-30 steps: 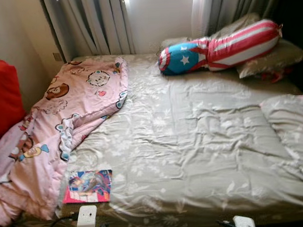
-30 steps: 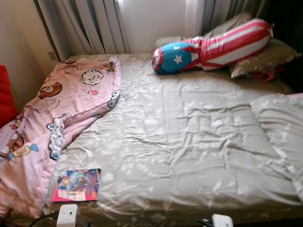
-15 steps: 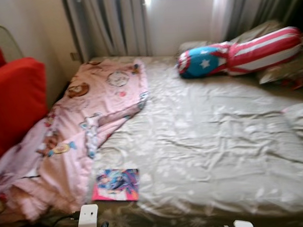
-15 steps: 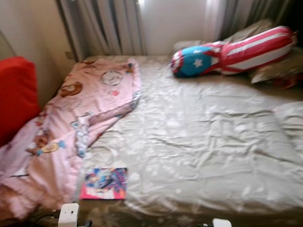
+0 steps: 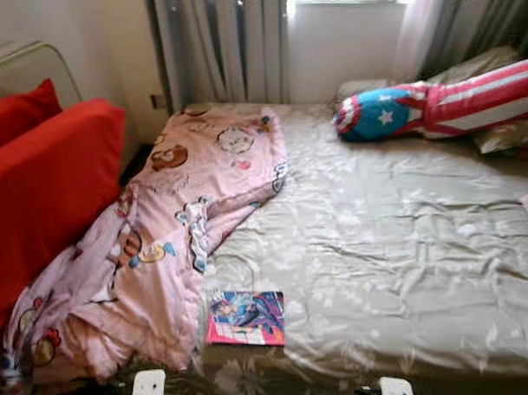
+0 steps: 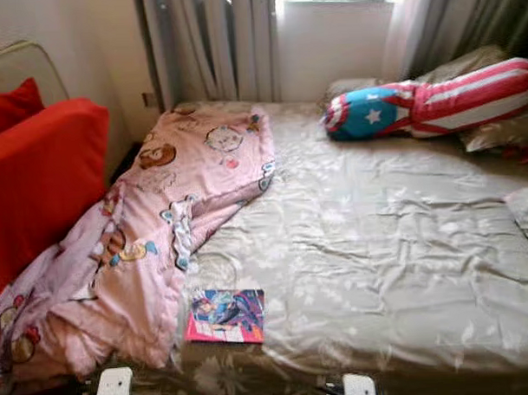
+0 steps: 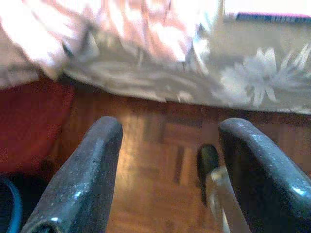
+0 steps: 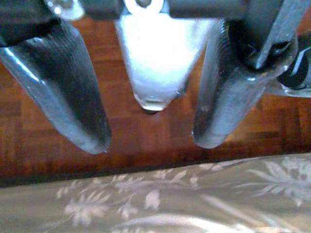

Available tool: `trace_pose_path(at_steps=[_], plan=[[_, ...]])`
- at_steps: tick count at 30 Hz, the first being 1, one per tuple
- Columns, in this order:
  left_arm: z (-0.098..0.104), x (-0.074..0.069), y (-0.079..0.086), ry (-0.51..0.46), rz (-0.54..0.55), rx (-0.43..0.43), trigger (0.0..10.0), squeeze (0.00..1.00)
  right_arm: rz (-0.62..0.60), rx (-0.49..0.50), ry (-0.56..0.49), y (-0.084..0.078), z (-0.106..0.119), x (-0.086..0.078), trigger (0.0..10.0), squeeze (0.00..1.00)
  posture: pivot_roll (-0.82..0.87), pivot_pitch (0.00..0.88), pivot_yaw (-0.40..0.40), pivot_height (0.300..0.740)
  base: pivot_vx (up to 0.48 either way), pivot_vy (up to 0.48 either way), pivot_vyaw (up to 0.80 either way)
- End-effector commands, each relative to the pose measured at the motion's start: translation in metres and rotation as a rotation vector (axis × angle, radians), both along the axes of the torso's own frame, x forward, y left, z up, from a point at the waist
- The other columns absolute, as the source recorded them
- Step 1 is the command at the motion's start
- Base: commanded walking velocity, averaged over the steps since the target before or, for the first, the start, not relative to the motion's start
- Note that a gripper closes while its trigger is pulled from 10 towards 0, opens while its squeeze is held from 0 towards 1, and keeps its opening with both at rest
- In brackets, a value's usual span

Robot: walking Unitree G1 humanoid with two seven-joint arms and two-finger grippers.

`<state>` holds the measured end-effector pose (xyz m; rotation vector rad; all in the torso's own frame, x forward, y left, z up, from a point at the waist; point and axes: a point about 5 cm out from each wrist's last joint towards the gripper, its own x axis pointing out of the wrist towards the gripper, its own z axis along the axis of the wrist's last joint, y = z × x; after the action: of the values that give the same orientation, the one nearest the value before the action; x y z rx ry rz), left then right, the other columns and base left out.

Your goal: Clean up the room

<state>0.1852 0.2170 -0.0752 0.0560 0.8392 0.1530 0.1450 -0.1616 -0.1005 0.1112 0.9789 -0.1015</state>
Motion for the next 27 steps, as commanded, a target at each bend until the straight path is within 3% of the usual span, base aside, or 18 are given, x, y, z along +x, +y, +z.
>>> trace_pose_path(at_steps=[1,6,16,27], plan=[[-0.001,0.000,-0.006,0.006,-0.008,-0.011,10.0,0.00,-0.002,-0.015,0.010,0.000,-0.001,-0.001,10.0,0.00,-0.03,0.000,-0.002,0.740,0.000,0.371,0.00],[-0.001,0.000,-0.006,0.006,-0.006,-0.011,10.0,0.00,-0.007,-0.026,0.014,-0.013,0.000,-0.004,10.0,0.00,-0.03,0.000,-0.003,0.740,0.000,0.370,0.00],[-0.001,0.000,-0.006,0.004,-0.007,-0.011,10.0,0.00,-0.009,-0.026,0.016,-0.015,-0.001,-0.005,10.0,0.00,-0.03,0.000,-0.002,0.740,0.000,0.355,0.00],[0.000,0.002,-0.006,-0.010,-0.013,-0.024,10.0,0.00,-0.006,-0.022,0.016,-0.015,-0.001,-0.005,10.0,0.00,-0.03,0.000,0.002,0.740,0.000,0.000,0.00]])
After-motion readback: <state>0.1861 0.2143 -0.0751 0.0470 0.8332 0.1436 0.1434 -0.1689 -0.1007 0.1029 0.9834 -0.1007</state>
